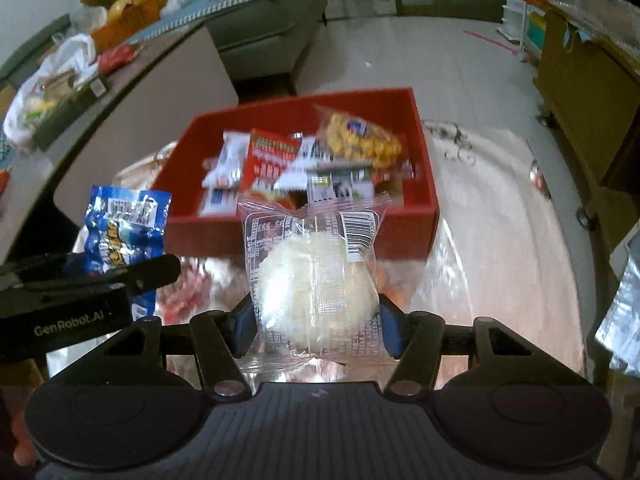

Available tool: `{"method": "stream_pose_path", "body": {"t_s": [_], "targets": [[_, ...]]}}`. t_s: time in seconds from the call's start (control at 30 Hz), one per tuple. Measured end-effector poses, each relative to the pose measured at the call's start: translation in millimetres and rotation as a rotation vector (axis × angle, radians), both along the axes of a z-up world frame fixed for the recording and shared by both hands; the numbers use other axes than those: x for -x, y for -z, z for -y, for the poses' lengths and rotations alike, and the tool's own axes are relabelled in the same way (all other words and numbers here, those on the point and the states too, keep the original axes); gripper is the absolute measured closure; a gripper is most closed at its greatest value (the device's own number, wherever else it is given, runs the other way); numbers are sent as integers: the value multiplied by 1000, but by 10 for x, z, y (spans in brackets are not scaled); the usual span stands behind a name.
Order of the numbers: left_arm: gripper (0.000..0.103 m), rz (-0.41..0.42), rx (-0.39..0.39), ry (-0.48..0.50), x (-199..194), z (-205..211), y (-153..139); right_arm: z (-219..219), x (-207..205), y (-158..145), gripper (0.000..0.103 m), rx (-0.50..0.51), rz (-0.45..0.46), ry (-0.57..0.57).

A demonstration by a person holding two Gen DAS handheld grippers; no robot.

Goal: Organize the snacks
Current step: 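Carry the blue packet and white bun bag over the red box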

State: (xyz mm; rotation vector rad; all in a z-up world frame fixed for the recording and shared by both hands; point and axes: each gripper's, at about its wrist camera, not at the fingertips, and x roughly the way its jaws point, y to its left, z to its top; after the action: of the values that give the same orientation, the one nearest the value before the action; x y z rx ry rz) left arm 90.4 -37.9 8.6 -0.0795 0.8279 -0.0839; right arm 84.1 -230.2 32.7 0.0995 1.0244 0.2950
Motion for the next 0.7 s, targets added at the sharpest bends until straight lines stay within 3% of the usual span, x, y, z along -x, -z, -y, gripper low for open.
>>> {"method": "stream_pose_path", "body": {"t_s": [0.37,0.7], "targets": [[48,44,-10,-25,-439,7,-103,-126,-479,-99,36,-15,52,-15],[48,41,-28,-86,-957,-76,-19,-186,-932,-48,36,-9,57,-11]]}}
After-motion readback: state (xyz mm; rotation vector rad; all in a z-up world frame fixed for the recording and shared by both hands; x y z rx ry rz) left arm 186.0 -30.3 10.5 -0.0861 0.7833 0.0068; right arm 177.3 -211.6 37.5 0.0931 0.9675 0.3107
